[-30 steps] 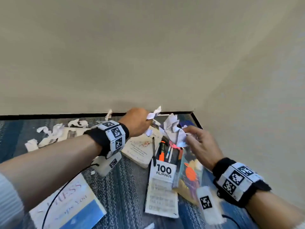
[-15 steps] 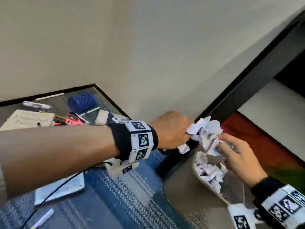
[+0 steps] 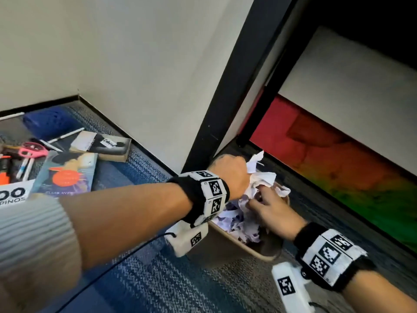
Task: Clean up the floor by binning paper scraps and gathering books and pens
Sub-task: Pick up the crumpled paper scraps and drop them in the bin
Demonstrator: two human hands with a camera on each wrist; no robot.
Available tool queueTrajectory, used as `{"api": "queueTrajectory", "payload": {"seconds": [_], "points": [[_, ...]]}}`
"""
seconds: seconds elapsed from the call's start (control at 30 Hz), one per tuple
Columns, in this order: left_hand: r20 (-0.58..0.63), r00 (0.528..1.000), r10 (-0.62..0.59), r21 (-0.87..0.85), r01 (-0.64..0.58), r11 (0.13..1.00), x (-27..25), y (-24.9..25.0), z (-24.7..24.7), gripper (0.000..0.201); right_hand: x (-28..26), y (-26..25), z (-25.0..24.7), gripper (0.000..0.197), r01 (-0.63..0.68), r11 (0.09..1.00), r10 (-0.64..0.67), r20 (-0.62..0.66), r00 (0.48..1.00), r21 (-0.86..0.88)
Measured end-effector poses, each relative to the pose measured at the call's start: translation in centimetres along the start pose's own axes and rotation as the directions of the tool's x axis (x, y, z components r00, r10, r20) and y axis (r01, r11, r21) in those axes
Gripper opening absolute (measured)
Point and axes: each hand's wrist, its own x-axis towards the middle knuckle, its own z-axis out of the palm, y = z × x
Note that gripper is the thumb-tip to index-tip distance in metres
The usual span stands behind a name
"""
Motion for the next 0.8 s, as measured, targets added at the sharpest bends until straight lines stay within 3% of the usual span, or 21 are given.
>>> {"api": "queueTrajectory", "payload": {"seconds": [0.07, 0.17, 0.27, 0.33, 0.43, 0.53, 0.6, 0.7, 0.8], "points": [[0.038, 0.996, -0.083, -0.072, 0.085, 0.994, 0.2, -0.5, 0.8, 0.049, 0.5, 0.8, 0.5, 0.015, 0.068, 0.997, -0.068, 0.002, 0.998, -0.041], [0.244, 0.962, -0.121, -0.031, 0.132, 0.991, 0.3, -1.0, 1.0, 0.068, 0.6, 1.3, 0.2, 0.012, 0.158, 0.968, -0.143, 0.089, 0.986, -0.193], [0.453, 0.888, -0.082, 0.111, 0.035, 0.993, -0.4, -0.6, 0.8, 0.045, 0.5, 1.4, -1.1, 0.019, 0.246, 0.927, -0.165, 0.278, 0.946, -0.285], [0.499, 0.859, -0.116, 0.189, 0.023, 0.982, -0.6, -0.7, 0.6, 0.036, 0.5, 0.9, -2.5, 0.027, 0.273, 0.917, -0.165, 0.345, 0.924, -0.290], [0.435, 0.897, -0.081, 0.151, 0.016, 0.988, -0.6, -0.4, -1.4, 0.043, 0.3, 0.0, -5.0, 0.036, 0.268, 0.917, -0.189, 0.270, 0.944, -0.294], [0.428, 0.901, -0.069, -0.097, 0.122, 0.988, -0.2, -0.6, -4.5, 0.053, -0.1, -1.6, -6.9, 0.024, 0.247, 0.934, -0.223, 0.118, 0.968, -0.258], [0.415, 0.909, -0.049, -0.249, 0.166, 0.954, -0.4, -1.0, -6.5, 0.046, -0.3, -3.1, -7.3, 0.015, 0.251, 0.938, -0.251, 0.029, 0.967, -0.238], [0.327, 0.943, -0.057, -0.303, 0.162, 0.939, -1.9, -2.6, -8.8, 0.023, 0.0, -6.5, -6.5, 0.017, 0.311, 0.904, -0.351, -0.094, 0.932, -0.294], [0.244, 0.967, -0.074, -0.209, 0.127, 0.970, -4.4, -5.9, -11.6, 0.009, 1.0, -11.3, -4.7, 0.018, 0.416, 0.847, -0.476, -0.123, 0.871, -0.331]]}}
